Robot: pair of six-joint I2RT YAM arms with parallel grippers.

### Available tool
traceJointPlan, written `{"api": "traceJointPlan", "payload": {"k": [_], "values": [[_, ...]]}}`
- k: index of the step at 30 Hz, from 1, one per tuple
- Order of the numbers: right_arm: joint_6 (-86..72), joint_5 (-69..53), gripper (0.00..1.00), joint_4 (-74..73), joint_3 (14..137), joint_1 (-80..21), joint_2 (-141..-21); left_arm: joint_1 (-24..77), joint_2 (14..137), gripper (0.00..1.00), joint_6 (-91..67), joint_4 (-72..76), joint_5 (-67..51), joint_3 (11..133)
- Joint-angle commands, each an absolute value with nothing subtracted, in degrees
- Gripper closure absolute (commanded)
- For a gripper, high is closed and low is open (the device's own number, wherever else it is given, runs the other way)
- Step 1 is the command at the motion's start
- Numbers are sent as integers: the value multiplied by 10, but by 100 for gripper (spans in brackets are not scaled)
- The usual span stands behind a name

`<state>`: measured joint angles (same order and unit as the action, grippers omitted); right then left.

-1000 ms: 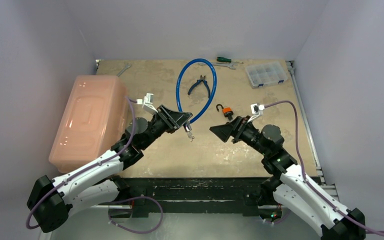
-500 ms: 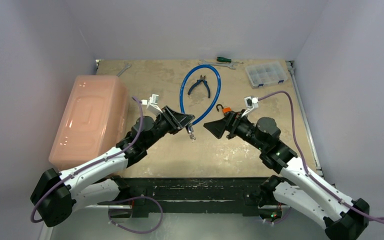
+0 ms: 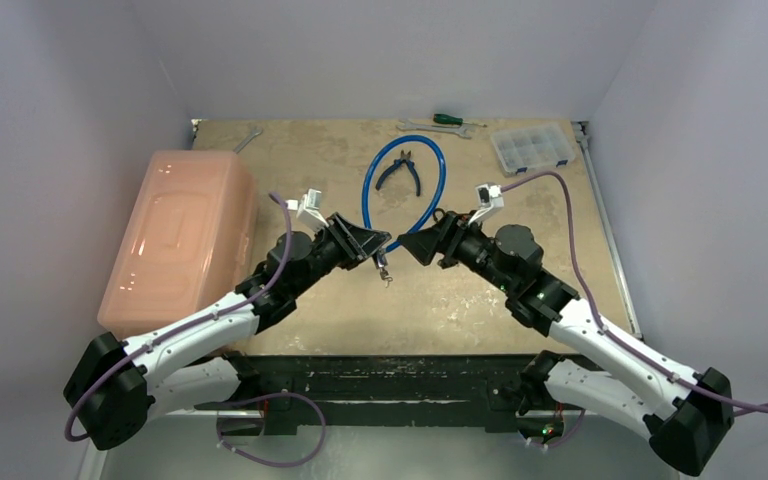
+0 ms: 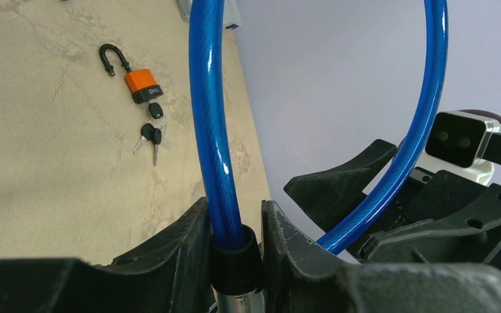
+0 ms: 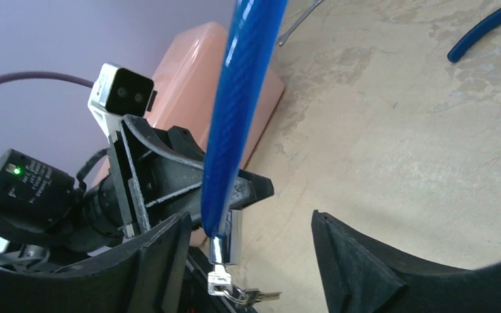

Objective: Unlock with the key

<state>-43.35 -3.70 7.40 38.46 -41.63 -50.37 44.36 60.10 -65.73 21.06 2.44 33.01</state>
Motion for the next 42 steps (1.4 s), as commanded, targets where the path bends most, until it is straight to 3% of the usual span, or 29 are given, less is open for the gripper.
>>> {"api": "traceJointPlan", "payload": {"k": [1, 5, 11, 13, 27, 42], "values": [[-428, -20, 30, 116, 420, -421, -519, 442, 598, 100, -641, 249, 28, 341], [-428, -20, 46, 121, 429, -425, -532, 442, 602, 100, -638, 243, 29, 346], [-425, -19, 92, 122, 439, -428, -542, 442, 610, 100, -634, 240, 28, 349], [-424, -16, 100, 120, 442, -428, -541, 442, 614, 100, -630, 238, 25, 350], [-414, 22, 100, 84, 460, -428, -528, 442, 606, 100, -615, 209, 30, 346], [-417, 34, 100, 40, 452, -428, -530, 442, 572, 100, -561, 52, 119, 380]]}}
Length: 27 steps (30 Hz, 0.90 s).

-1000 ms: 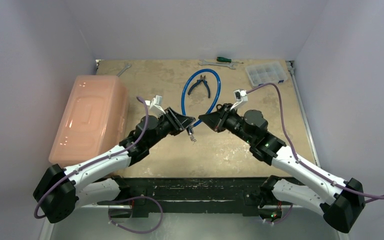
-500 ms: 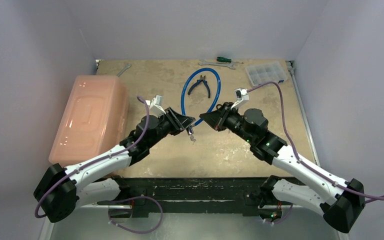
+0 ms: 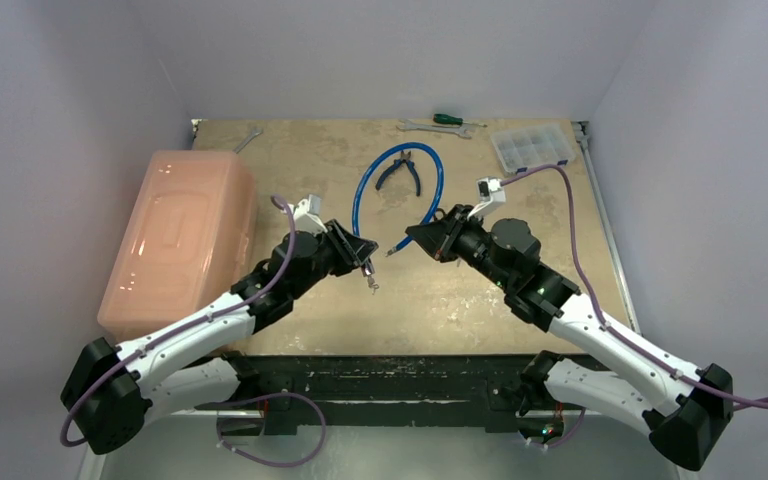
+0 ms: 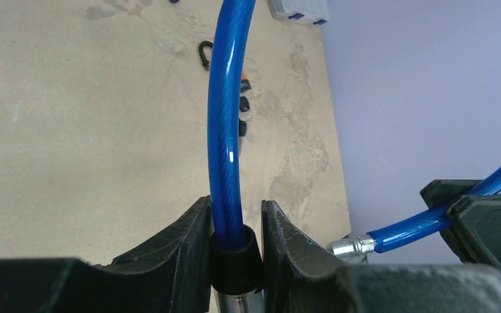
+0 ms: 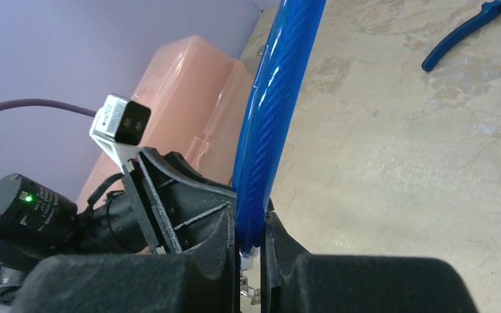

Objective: Unlock with the key

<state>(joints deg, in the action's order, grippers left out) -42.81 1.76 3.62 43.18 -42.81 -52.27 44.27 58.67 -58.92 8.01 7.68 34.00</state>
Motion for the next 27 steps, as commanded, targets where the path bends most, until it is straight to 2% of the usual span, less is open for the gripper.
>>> {"api": "traceJointPlan", "payload": {"k": [1, 6, 11, 17, 27], "values": [[-423, 29, 100, 40, 444, -428, -535, 442, 575, 100, -556, 33, 132, 386], [-457, 1, 100, 66, 390, -428, -579, 442, 621, 100, -562, -117, 229, 431], [-488, -36, 100, 115, 364, -428, -642, 441, 671, 100, -576, -146, 270, 438], [-484, -68, 100, 130, 400, -425, -761, 433, 749, 100, -585, -189, 302, 474], [-463, -161, 100, 138, 485, -372, -915, 377, 813, 100, -548, -199, 325, 511]]}}
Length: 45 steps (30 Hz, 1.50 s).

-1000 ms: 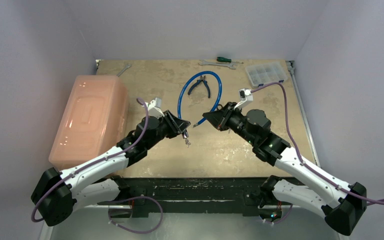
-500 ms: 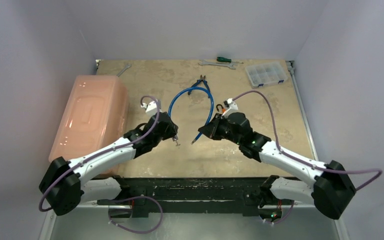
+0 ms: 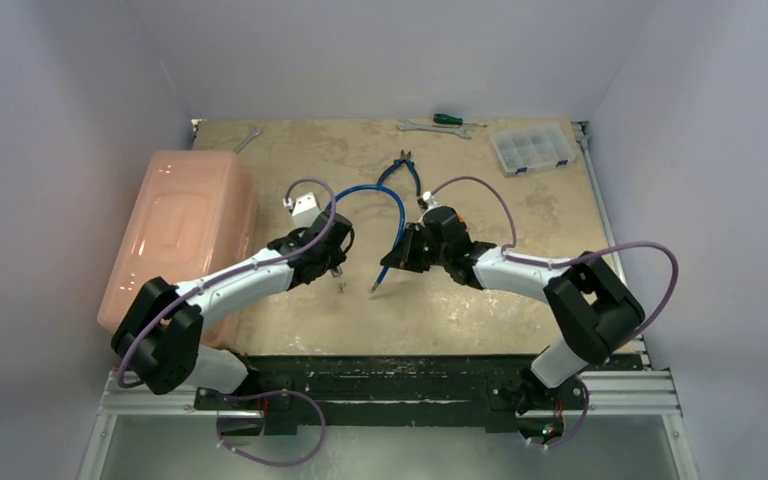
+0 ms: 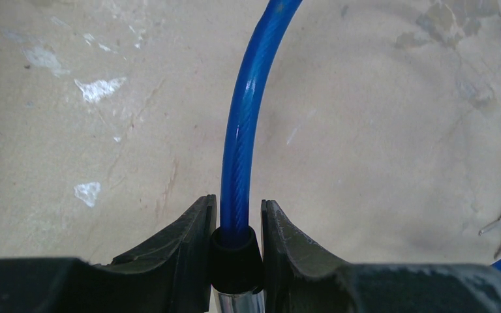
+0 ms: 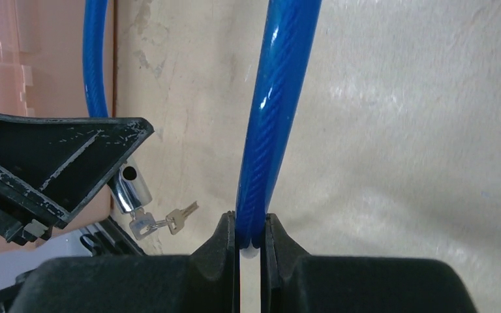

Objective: Unlock with the key

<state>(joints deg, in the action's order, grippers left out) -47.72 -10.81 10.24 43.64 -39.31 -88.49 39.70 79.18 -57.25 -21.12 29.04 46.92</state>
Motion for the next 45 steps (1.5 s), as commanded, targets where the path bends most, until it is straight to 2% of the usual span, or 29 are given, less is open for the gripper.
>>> {"api": "traceJointPlan", "payload": {"k": [1, 5, 11, 19, 23, 25, 27, 29, 34, 36, 39, 45], "values": [[-461, -168, 100, 135, 492, -367, -928, 370, 823, 100, -545, -198, 324, 513], [-455, -193, 100, 129, 515, -348, -966, 339, 865, 100, -522, -177, 304, 516], [-440, -207, 89, 118, 538, -337, -1010, 313, 942, 100, -487, -176, 288, 544], [-434, -228, 84, 111, 548, -327, -1041, 300, 978, 100, -466, -156, 278, 541], [-435, -228, 71, 111, 549, -323, -1038, 298, 984, 100, -454, -150, 281, 542], [-435, -227, 53, 110, 549, -320, -1036, 297, 984, 90, -451, -151, 288, 541], [-437, -227, 37, 109, 547, -318, -1031, 297, 979, 63, -447, -148, 293, 536], [-438, -225, 29, 109, 544, -317, -1024, 297, 971, 44, -444, -138, 296, 527], [-435, -212, 9, 92, 541, -314, -1001, 297, 944, 19, -445, -137, 317, 515], [-431, -204, 2, 83, 540, -313, -986, 297, 931, 11, -437, -135, 320, 510], [-421, -183, 1, 64, 540, -313, -959, 297, 899, 2, -413, -124, 309, 499], [-383, -144, 1, 22, 549, -313, -873, 298, 802, 1, -394, -172, 318, 515]]}}
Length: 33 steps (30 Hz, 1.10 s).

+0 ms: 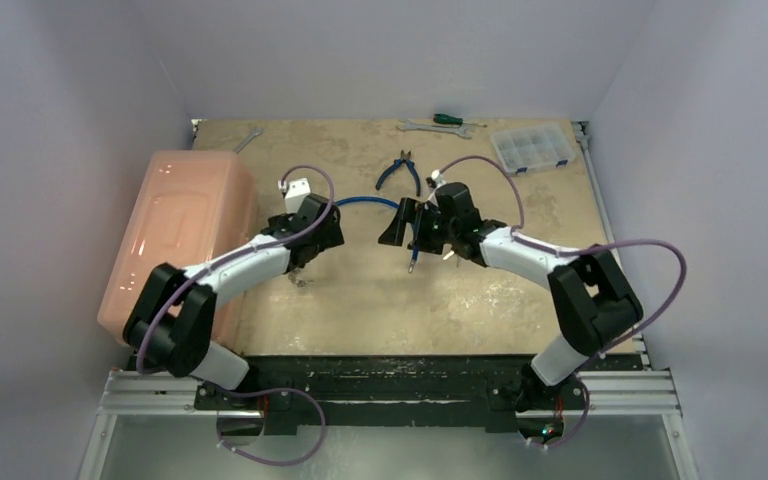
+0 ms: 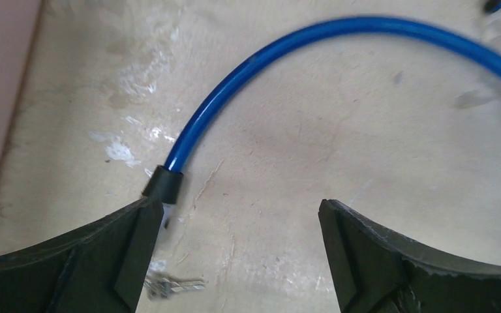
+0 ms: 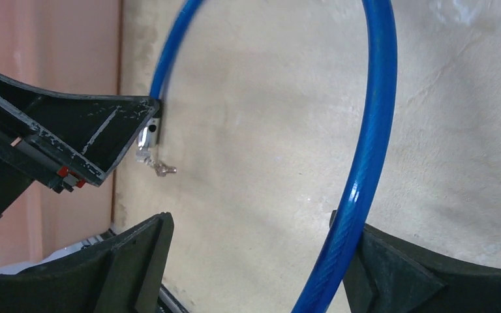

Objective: Unlock with the key

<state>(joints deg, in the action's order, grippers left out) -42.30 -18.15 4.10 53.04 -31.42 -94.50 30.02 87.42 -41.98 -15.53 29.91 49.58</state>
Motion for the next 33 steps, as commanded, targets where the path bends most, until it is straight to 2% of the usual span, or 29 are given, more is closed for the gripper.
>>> {"api": "traceJointPlan", "payload": {"k": [1, 12, 18, 21, 26, 33], "values": [[-373, -135, 1, 15, 550, -313, -853, 298, 785, 1, -394, -180, 317, 519], [-305, -76, 1, -74, 589, -313, -654, 298, 653, 1, -352, -309, 294, 623], [-259, 49, 1, -215, 664, -313, -617, 298, 629, 1, -280, -357, 316, 669], [-243, 88, 1, -234, 665, -312, -579, 298, 605, 2, -251, -348, 317, 656], [-248, 75, 1, -180, 606, -313, -501, 298, 527, 1, -188, -257, 317, 577], [-276, 97, 1, -93, 499, -313, -409, 298, 395, 3, -146, -172, 222, 489]]}}
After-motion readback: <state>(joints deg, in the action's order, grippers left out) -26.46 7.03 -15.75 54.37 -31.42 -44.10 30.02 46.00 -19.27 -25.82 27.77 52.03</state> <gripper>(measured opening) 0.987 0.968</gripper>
